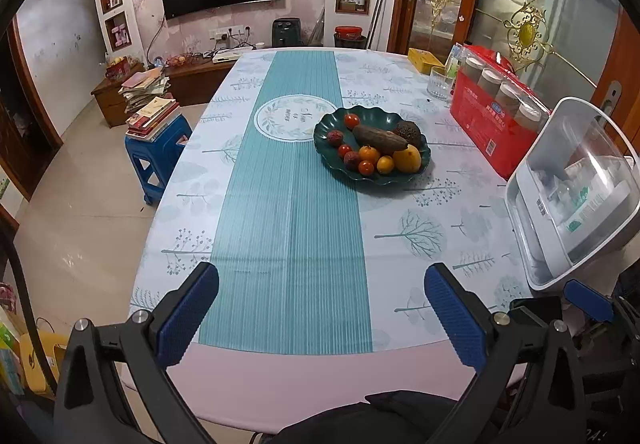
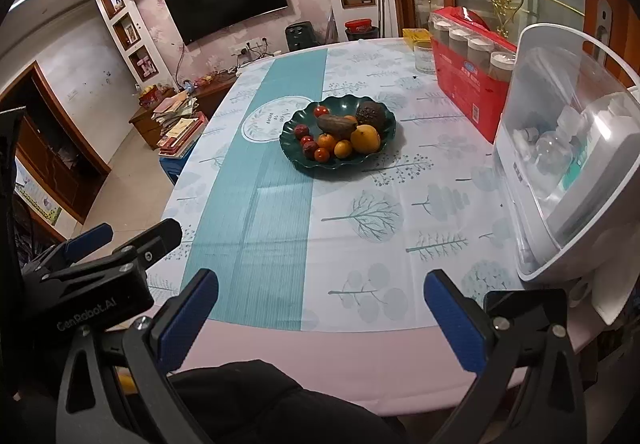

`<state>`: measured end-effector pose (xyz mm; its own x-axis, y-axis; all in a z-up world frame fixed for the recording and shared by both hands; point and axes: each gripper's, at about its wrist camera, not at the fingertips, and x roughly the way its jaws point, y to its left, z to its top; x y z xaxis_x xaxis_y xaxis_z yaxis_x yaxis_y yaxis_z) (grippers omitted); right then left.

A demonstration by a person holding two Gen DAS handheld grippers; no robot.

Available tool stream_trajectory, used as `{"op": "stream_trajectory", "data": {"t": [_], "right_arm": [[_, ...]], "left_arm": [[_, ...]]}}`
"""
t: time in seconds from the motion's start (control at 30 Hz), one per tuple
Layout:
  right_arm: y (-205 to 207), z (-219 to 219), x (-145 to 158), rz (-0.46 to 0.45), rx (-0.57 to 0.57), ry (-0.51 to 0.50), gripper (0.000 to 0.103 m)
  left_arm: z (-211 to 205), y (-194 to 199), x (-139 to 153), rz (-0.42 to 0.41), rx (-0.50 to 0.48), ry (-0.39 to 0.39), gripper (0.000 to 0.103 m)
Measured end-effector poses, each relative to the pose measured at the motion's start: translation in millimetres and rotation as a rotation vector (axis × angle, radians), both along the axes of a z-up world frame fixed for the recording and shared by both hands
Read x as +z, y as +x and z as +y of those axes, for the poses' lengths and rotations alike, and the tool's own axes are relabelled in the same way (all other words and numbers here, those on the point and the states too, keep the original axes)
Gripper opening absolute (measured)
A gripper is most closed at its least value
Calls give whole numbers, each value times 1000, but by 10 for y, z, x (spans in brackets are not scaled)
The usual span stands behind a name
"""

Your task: Organize fruits

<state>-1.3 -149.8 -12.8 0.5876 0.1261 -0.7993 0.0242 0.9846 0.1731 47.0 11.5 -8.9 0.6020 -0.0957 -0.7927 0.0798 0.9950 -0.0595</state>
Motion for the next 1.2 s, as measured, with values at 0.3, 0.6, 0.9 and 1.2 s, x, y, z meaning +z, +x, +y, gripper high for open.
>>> {"op": "stream_trajectory", "data": {"t": [0.3,0.6,0.9,1.2], "right_arm": [[35,-53,-46,17,-11,9,103],[83,-133,-84,37,-19,22,103],[128,-193,-122,60,-25,28,103],[163,-236,-138,73,-23,30,103]], "left_arm": [[-30,17,-24,9,5,5,102],[-84,57,-56,26,4,15,102],[-161,102,-101,50,3,27,102],[-197,149,-134,62,10,37,102]]}}
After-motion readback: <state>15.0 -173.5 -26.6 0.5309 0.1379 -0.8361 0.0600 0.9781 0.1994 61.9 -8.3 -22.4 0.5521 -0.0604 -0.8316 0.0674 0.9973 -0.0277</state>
